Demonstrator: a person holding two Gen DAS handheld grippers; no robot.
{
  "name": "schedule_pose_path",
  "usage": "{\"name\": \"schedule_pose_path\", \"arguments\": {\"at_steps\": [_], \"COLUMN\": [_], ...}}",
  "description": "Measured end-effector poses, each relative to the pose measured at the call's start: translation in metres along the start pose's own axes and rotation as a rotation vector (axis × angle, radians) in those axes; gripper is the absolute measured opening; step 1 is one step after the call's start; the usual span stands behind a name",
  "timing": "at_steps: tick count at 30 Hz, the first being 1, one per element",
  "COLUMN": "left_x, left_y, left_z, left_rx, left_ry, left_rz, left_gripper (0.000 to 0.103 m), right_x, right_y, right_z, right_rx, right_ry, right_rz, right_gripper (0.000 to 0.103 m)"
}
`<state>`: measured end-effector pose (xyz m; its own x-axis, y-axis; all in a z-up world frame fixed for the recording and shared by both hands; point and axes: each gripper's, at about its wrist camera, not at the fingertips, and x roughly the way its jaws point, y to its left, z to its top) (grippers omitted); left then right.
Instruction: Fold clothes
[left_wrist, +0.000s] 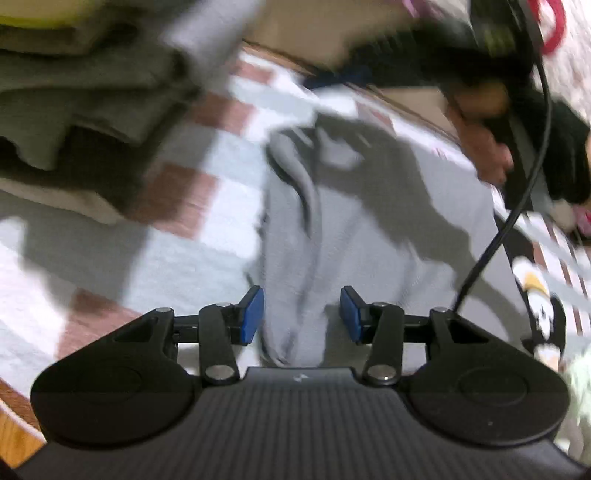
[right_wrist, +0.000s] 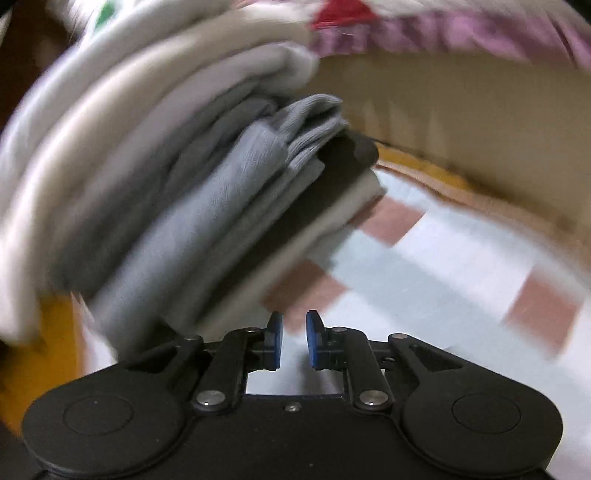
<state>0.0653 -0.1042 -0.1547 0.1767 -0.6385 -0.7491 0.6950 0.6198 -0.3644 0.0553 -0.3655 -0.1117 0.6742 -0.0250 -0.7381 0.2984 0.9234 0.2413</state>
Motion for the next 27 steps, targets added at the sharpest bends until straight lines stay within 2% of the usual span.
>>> {"name": "schedule_pose_path", "arguments": {"at_steps": [2,4,5,6,8,9,10,11,16,18,19,21,22,23,24,27], "left_x": [0.000,0.008,0.012,0.017,0.025,0.024,0.022,0.019,0.010,0.015,0.018,0.018,0.018,0.016,0.013,0.003], "left_y": [0.006,0.005,0.003,0.001,-0.003,-0.006,-0.007,-0.008,0.003,0.004,0.005,0.006,0.006,0.007,0.009,0.017], "left_z": [0.001,-0.002,-0.004,-0.007,-0.011,-0.013,-0.014,-0.014,-0.010,-0.009,-0.009,-0.008,-0.006,-0.005,-0.003,0.000], "left_rx": [-0.027,-0.003,0.008,0.016,0.057,0.084,0.098,0.106,0.046,0.039,0.032,0.013,0.008,0.004,-0.001,-0.025], "left_ry": [-0.028,-0.012,0.002,0.017,0.024,0.016,0.011,0.008,0.016,0.031,0.044,0.053,0.049,0.038,0.024,-0.028], "left_rz": [-0.001,-0.007,-0.015,-0.025,-0.024,-0.016,-0.017,-0.021,-0.019,-0.008,-0.001,0.013,0.019,0.023,0.026,-0.013], "left_gripper": [0.046,0.045,0.042,0.042,0.038,0.034,0.019,0.009,0.006,0.006,0.007,0.012,0.012,0.014,0.015,0.019], "right_x": [0.009,0.022,0.031,0.041,0.062,0.071,0.072,0.069,0.021,0.010,0.007,-0.006,-0.013,-0.020,-0.024,-0.021], "right_y": [0.013,0.026,0.030,0.034,0.034,0.030,0.026,0.021,-0.005,-0.010,-0.010,-0.018,-0.023,-0.030,-0.035,-0.040], "right_z": [0.000,0.001,0.002,0.002,0.001,0.000,0.000,0.001,-0.004,-0.006,-0.005,-0.002,-0.001,-0.002,-0.003,-0.011], "right_rx": [-0.161,-0.315,-0.369,-0.408,-0.443,-0.437,-0.406,-0.369,-0.161,-0.127,-0.119,-0.073,-0.044,-0.017,-0.002,-0.082], "right_ry": [0.075,0.123,0.151,0.183,0.255,0.287,0.275,0.245,-0.027,-0.089,-0.109,-0.164,-0.197,-0.221,-0.215,-0.086], "right_rz": [-0.052,-0.070,-0.072,-0.070,-0.073,-0.060,-0.031,-0.014,0.046,0.023,-0.020,-0.105,-0.123,-0.124,-0.123,-0.092], "right_gripper": [0.045,0.050,0.058,0.059,0.057,0.040,0.026,0.008,0.008,0.007,0.008,0.018,0.020,0.034,0.048,0.047]}}
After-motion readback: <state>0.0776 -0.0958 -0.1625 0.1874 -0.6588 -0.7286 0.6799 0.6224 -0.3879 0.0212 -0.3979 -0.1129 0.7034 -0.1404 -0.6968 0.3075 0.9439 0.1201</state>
